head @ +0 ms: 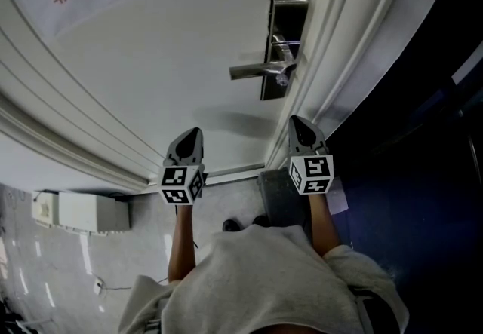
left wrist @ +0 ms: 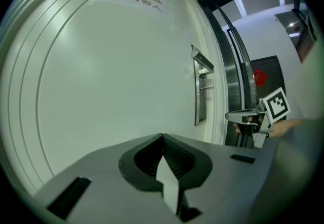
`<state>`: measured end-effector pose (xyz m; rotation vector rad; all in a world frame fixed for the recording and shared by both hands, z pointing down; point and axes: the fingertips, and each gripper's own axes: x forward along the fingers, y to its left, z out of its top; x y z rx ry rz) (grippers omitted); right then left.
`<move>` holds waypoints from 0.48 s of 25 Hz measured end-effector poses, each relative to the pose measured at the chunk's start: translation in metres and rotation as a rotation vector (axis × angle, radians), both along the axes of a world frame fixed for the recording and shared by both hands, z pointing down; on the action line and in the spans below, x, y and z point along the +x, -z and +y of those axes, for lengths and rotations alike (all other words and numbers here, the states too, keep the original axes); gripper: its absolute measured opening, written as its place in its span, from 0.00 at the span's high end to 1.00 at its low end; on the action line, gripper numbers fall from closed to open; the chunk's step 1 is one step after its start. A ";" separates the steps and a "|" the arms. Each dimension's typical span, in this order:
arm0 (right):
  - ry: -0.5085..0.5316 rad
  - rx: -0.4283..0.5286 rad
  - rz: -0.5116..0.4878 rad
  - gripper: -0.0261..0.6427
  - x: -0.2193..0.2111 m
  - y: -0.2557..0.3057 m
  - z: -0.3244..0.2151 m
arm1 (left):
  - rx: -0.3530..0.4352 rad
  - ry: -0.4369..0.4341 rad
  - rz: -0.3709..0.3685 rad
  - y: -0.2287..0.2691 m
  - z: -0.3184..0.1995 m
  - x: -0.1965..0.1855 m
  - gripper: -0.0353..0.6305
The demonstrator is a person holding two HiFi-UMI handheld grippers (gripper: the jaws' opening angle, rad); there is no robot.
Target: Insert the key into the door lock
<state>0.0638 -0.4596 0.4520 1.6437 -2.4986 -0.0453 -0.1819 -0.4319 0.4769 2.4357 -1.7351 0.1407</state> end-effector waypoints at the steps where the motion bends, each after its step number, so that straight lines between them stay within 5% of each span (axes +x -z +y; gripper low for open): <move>1: 0.002 0.003 0.000 0.93 -0.001 0.001 0.001 | -0.001 0.000 0.002 0.000 0.000 0.000 0.92; 12: 0.013 0.008 0.005 0.93 -0.005 0.003 0.005 | -0.011 -0.003 0.010 -0.003 0.004 0.005 0.92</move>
